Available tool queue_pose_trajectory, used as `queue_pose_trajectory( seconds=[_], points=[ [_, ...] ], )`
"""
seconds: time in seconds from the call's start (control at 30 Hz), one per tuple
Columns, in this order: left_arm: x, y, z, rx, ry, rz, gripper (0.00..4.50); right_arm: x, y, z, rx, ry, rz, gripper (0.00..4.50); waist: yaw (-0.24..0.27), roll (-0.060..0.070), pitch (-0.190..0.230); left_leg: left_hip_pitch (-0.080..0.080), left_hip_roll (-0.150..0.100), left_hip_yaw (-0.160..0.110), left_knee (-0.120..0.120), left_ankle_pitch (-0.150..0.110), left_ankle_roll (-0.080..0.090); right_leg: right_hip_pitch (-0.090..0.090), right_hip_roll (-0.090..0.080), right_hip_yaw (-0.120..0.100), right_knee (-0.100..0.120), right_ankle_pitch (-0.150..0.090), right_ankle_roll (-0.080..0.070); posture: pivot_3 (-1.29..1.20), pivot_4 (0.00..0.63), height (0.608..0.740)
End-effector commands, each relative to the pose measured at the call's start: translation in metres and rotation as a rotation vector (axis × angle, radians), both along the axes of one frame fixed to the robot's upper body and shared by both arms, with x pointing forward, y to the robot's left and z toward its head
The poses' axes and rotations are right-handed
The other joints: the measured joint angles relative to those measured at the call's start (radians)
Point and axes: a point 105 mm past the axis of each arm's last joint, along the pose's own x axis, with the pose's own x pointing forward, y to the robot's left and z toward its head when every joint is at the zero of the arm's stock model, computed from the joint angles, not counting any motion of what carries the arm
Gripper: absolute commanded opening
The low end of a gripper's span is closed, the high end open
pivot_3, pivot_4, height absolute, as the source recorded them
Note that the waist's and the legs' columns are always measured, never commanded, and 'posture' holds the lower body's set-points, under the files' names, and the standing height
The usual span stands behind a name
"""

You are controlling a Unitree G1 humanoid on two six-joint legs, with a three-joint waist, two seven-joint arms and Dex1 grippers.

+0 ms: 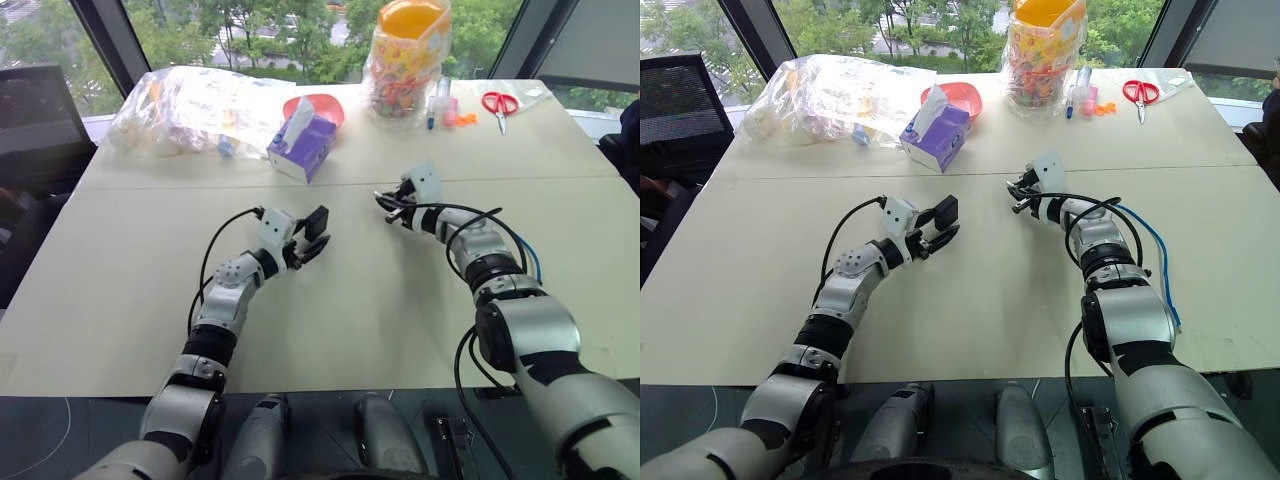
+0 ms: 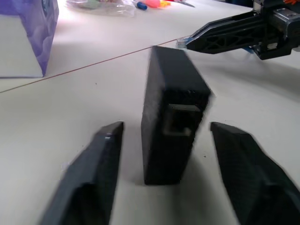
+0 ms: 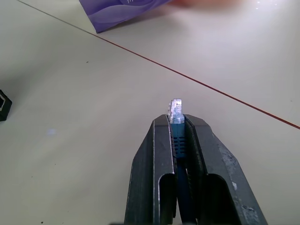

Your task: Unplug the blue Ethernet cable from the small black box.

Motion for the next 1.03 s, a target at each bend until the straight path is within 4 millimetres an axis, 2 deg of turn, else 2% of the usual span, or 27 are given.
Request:
queue_pose_trajectory(
  seconds=[0.03,0.33,0.47,0.63,0.67,0.8,0.9,1.03],
  points=[
    [-0.010,0.002,-0.016,0.015,0.056,-0.010,4.47,0.004,0.004,0.019,0.014,-0.069,0.007,0.00,0.000,0.000,0.000,0.000,0.000,0.000,0.000,0.000,0.000,0.000,0.000,0.000,0.000,0.000,0.000,0.00,0.150,0.726],
    [-0.018,0.021,-0.011,0.028,0.038,0.010,4.47,0.008,0.003,0.027,0.013,-0.072,-0.011,0.00,-0.012,0.000,0.000,0.001,0.000,0.000,-0.001,0.000,0.000,0.000,0.000,0.000,0.000,0.000,0.000,0.00,0.150,0.726],
    [-0.022,0.039,-0.002,0.035,0.025,0.042,4.50,0.010,0.002,0.033,0.033,-0.081,-0.025,1.63,-0.024,0.000,0.000,0.002,0.000,0.000,-0.002,0.000,0.000,0.001,0.000,0.000,0.000,0.000,0.000,0.00,0.150,0.726],
    [-0.031,0.058,0.015,0.011,0.017,0.089,4.50,0.007,0.005,0.038,0.060,-0.079,0.028,4.22,-0.022,0.000,0.000,0.002,0.001,0.000,-0.002,0.000,0.000,0.001,0.001,0.000,0.000,0.000,0.000,0.00,0.150,0.726],
    [-0.034,0.061,0.018,0.014,0.014,0.092,4.50,0.007,0.005,0.039,0.064,-0.084,0.035,4.47,-0.021,0.000,0.000,0.002,0.001,0.000,-0.002,0.000,0.000,0.001,0.001,0.000,0.000,0.000,0.000,0.00,0.150,0.726],
    [-0.047,0.075,0.029,0.000,0.020,0.119,4.50,-0.002,-0.002,0.053,0.094,-0.122,0.111,4.47,-0.018,0.000,0.000,0.002,0.001,0.000,-0.002,0.000,0.000,0.001,0.001,0.000,0.000,0.000,0.000,0.00,0.150,0.726],
    [-0.054,0.083,0.033,0.003,0.030,0.143,4.50,-0.016,-0.011,0.054,0.110,-0.119,0.174,4.47,-0.009,0.000,0.000,0.002,0.001,0.000,-0.002,0.000,0.000,0.002,0.000,0.000,-0.001,0.000,0.000,0.00,0.150,0.726],
    [-0.059,0.091,0.041,-0.018,0.030,0.184,4.50,-0.054,-0.017,0.041,0.111,-0.078,0.265,4.47,0.005,0.000,0.000,0.002,0.001,-0.001,-0.002,0.000,0.000,0.002,0.000,0.000,-0.002,0.000,0.000,0.00,0.150,0.726]
  ],
)
